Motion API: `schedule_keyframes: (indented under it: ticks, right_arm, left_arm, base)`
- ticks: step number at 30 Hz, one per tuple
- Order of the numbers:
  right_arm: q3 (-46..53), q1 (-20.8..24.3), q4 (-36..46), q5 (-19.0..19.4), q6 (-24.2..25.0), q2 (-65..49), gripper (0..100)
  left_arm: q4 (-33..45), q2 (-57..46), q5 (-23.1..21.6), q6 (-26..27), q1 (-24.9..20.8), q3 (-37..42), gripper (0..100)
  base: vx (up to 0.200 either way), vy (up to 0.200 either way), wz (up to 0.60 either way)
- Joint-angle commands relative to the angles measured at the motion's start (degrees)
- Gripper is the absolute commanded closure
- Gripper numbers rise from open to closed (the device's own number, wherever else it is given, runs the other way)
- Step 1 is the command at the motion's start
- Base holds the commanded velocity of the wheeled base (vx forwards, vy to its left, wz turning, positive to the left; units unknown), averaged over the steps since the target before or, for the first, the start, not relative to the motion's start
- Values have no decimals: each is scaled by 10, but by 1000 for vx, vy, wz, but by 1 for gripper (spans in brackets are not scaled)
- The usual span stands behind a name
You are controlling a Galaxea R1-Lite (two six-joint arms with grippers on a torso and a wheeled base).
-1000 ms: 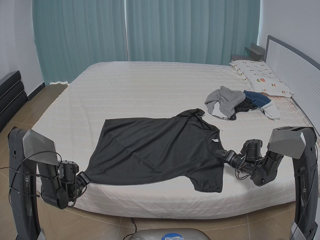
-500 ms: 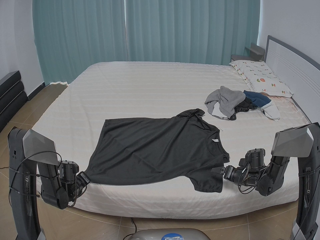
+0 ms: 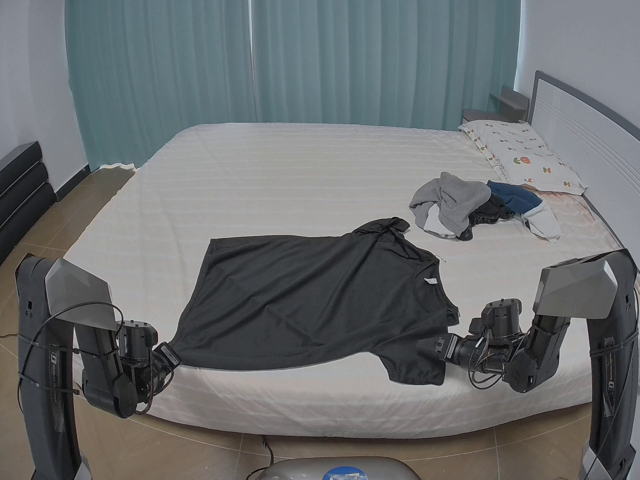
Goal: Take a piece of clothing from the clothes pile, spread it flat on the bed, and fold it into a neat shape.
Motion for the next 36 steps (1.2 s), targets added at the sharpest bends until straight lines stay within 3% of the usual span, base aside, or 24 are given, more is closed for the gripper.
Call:
schedule_keyframes:
  ticks: [1, 13, 23, 28, 36]
  right_arm:
    - [8, -3, 0, 0, -4, -2, 100]
    - [108, -15, 10, 0, -54, -73, 100]
    - [136, -36, 80, 0, -101, -129, 100]
    - [207, -54, 57, 6, -106, -123, 100]
    - [288, -28, -83, 0, -109, -65, 100]
  left_arm:
    - [0, 0, 0, 0, 0, 0, 100]
    - [-10, 1, 0, 4, 1, 1, 100]
    - [-21, 0, 1, 19, 7, 9, 100]
    - [-21, 1, 1, 38, 8, 15, 100]
    - [-22, -3, 2, 72, 8, 40, 100]
  base:
    - [0, 0, 0]
    - [0, 0, 0]
    - [0, 0, 0]
    - [0, 0, 0]
    - [0, 0, 0]
